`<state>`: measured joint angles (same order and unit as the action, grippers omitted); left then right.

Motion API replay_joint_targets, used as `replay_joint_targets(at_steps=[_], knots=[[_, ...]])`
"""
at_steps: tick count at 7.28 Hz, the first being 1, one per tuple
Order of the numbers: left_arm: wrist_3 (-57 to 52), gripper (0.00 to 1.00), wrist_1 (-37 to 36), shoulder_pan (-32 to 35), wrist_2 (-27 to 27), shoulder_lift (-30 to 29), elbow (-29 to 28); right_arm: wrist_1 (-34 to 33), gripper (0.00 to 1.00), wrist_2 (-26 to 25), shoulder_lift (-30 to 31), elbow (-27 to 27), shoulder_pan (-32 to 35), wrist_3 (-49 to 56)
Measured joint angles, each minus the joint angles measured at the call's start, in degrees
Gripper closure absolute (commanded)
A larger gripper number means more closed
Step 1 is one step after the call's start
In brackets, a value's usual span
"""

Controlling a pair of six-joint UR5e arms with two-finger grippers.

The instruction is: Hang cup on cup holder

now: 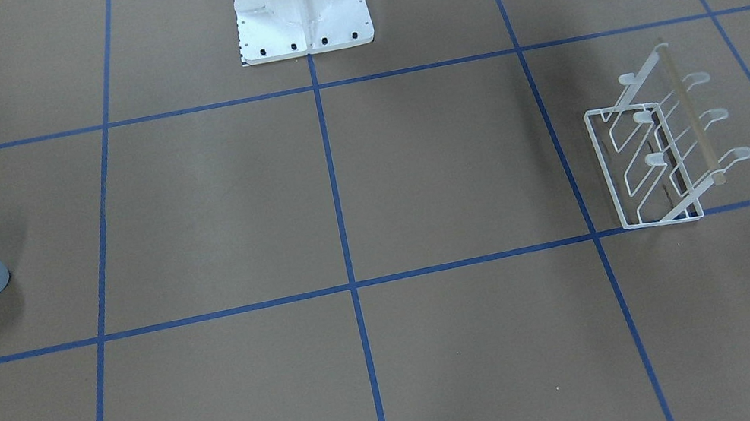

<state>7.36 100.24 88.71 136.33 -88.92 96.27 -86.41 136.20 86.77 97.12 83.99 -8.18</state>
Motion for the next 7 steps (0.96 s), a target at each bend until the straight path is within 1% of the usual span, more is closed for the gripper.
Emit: replay_joint_targets(at_steps=[2, 3, 7], knots=[[-0.29, 0.02, 0.72, -0.08, -0.13, -0.31, -0.14, 6.26, 0.0, 2.63, 0.41, -0.2, -3.6, -0.76], [-0.21, 0.02, 0.87, -0.06, 0.0, -0.36, -0.18, 7.57, 0.0, 3.66, 0.68, -0.23, -5.54, -0.94], [-0.4, 0.02, 1.3, -0.11, -0.24, 0.0, -0.7, 8.33, 0.0, 4.79, 2.49, -0.5, -12.03, -0.99]])
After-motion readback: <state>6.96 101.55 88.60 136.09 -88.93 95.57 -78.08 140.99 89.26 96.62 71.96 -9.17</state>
